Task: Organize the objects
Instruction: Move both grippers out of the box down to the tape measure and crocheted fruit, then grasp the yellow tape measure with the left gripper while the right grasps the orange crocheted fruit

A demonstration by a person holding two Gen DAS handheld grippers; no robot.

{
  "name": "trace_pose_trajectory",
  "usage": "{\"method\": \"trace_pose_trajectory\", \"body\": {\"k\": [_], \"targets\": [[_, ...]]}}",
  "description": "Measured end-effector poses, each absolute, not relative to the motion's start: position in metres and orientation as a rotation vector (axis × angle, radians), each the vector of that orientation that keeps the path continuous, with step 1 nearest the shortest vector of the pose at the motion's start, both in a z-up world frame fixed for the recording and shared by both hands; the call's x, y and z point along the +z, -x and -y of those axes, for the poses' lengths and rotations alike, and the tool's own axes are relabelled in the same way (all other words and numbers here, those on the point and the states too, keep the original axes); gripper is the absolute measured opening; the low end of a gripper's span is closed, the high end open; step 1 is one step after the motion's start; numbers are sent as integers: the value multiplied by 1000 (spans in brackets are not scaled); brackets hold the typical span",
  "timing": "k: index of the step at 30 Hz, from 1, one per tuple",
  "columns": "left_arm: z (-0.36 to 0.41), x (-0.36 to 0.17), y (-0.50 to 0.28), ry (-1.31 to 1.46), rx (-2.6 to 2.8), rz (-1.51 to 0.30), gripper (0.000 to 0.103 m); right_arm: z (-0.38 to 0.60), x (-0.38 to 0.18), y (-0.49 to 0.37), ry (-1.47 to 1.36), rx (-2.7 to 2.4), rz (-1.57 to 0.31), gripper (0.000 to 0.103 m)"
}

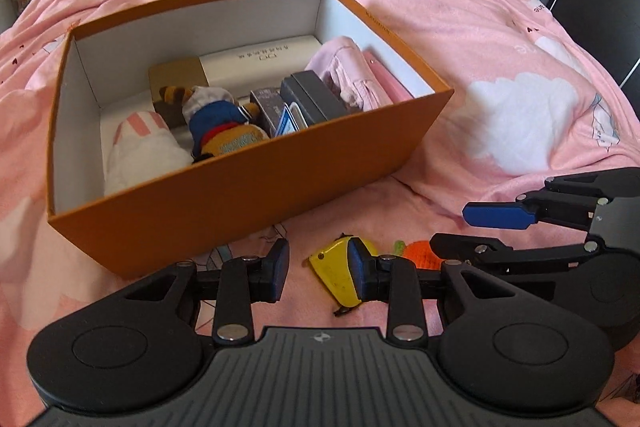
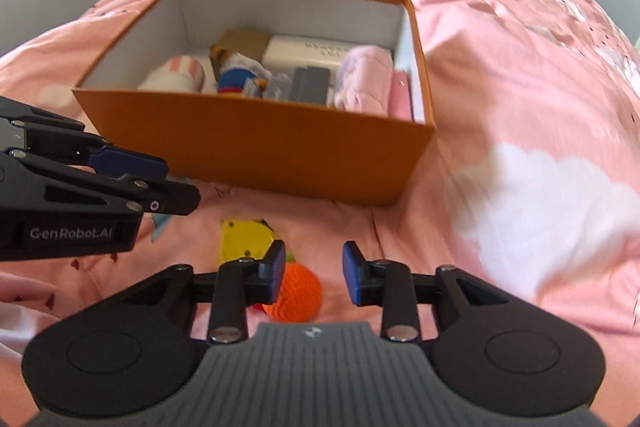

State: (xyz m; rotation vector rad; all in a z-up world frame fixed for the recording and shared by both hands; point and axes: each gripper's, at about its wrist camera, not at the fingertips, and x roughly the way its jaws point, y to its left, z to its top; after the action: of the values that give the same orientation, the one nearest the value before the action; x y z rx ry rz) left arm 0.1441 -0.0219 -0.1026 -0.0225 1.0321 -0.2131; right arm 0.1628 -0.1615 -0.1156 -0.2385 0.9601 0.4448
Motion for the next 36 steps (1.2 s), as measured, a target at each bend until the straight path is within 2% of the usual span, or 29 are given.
{"method": "trace_pose_trajectory", "body": {"k": [11, 17, 28, 36], "targets": [[21, -123, -151, 44, -211, -1095, 42, 173, -138, -169, 126, 465, -1032, 40], [18, -133, -156, 80, -222, -1131, 48, 174, -148, -174, 82, 488, -1068, 40], [18, -143, -170, 184, -206, -1190, 66, 172, -166, -176, 105, 521, -1162, 44], [27, -149, -179, 259, -142, -1266, 66, 176, -136, -172, 252, 459, -1048, 43]]}}
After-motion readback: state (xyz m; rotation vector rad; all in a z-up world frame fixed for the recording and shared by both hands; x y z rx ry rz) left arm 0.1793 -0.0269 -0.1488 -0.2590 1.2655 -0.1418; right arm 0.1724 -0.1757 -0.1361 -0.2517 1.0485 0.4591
